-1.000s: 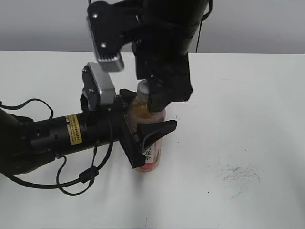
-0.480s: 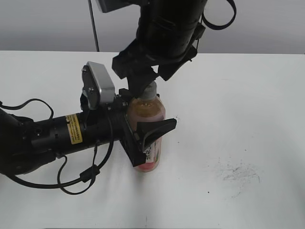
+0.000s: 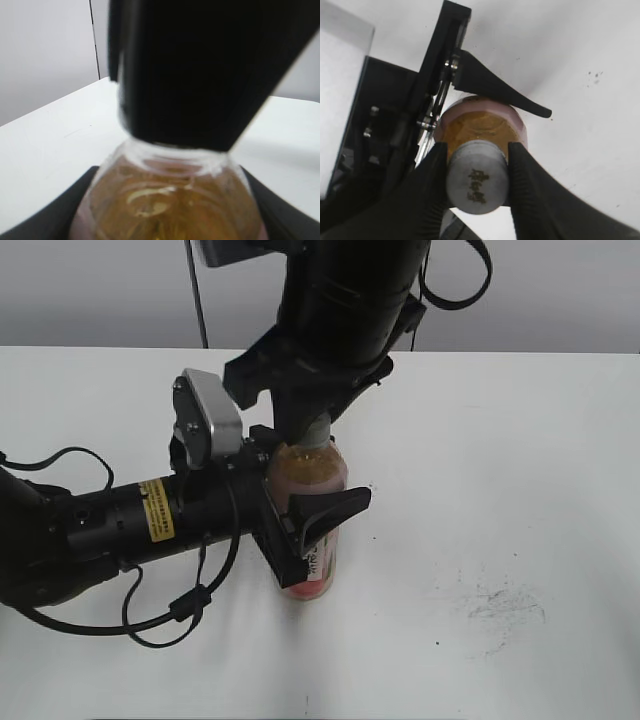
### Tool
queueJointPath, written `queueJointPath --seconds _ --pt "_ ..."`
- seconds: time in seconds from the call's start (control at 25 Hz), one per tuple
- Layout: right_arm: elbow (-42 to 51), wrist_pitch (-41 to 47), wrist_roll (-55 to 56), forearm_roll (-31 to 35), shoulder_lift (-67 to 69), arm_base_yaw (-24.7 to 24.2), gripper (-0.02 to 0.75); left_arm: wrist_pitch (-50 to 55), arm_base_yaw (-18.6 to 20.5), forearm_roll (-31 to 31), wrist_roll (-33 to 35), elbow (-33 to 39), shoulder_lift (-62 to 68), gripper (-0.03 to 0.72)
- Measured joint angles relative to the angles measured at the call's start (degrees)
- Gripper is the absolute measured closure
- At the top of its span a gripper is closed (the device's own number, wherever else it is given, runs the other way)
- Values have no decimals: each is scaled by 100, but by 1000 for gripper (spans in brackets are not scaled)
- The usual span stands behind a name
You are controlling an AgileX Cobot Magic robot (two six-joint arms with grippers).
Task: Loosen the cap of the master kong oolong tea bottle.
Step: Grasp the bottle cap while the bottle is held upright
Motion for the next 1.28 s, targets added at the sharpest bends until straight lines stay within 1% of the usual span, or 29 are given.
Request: queueJointPath --seconds 0.08,0.2,0.48,0.72,0.84,0.96,1.08,1.16,1.2,1.28 --pt "0 4 -717 7 0 0 461 0 -6 -12 6 0 0 243" --pt "0 6 -2425 37 0 0 462 0 -6 -12 11 0 0 243" --pt "0 18 -6811 112 0 7 462 0 -6 5 52 0 0 243" --pt "0 -1 -11061 258 0 77 462 -11 -6 8 103 5 0 243" --pt "0 -1 -12633 258 0 124 462 -23 11 32 116 9 0 243" --pt "0 -2 -13586 258 0 134 462 -35 11 32 116 17 0 243" --pt "0 -6 -13732 258 0 134 462 -35 11 32 110 17 0 243" --pt "0 -6 -13346 260 0 134 451 -35 11 32 105 17 0 243" --pt "0 -38 -12990 298 0 134 419 -35 17 20 94 17 0 243" --pt "0 -138 -12087 645 0 175 322 -17 21 -73 26 17 0 243"
